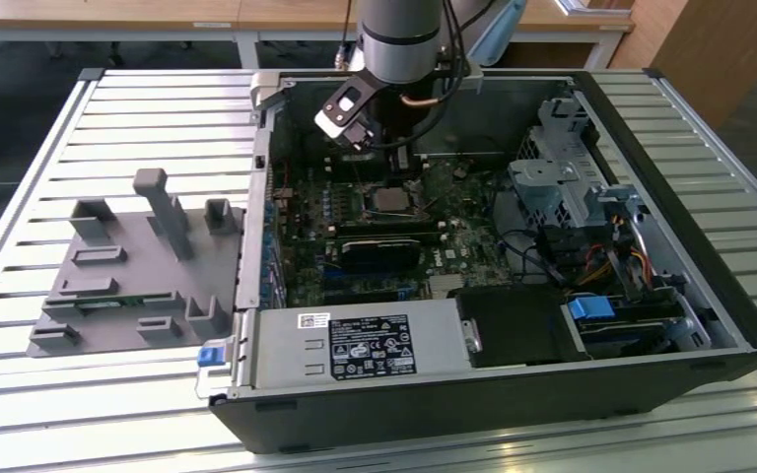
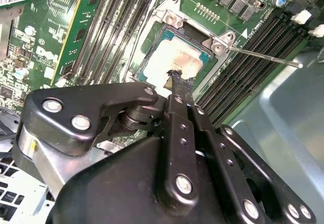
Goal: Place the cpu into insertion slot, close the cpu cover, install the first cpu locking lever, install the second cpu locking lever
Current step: 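Close the cpu cover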
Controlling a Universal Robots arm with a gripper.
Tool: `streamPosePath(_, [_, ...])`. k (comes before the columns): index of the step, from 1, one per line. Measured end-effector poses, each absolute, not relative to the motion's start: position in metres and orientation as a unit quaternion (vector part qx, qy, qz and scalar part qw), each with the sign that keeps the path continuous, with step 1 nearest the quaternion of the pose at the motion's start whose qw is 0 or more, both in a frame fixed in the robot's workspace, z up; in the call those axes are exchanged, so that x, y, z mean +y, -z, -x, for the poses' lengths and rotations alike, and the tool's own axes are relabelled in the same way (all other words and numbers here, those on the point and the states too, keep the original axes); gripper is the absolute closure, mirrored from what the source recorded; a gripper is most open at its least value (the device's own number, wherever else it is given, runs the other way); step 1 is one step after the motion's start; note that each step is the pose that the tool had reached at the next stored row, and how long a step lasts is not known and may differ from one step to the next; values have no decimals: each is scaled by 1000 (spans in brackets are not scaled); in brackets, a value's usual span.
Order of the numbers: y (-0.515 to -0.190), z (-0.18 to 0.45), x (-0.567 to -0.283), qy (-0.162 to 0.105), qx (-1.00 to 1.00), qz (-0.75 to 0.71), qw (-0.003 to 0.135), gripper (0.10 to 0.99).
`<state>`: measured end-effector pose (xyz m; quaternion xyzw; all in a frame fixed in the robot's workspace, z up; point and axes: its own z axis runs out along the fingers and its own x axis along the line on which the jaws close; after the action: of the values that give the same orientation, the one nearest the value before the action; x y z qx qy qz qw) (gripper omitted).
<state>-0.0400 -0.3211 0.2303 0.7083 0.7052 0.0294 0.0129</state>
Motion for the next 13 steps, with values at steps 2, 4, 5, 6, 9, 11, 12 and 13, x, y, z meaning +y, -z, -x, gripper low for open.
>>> streamPosePath(2, [-232, 40, -321, -29, 705, -708, 13, 980])
streamPosePath(4, [-234, 40, -321, -29, 705, -708, 13, 980])
streamPosePath(5, [-235, 40, -321, -29, 705, -708, 13, 980])
streamPosePath(6, [-236, 40, -321, -29, 705, -708, 13, 980])
streamPosePath(9, [-241, 40, -321, -29, 705, -708, 13, 980])
streamPosePath(11, [-248, 40, -321, -29, 705, -708, 13, 980])
streamPosePath(12, [-253, 40, -321, -29, 705, -708, 13, 980])
streamPosePath(13, [-258, 40, -321, -29, 705, -708, 13, 980])
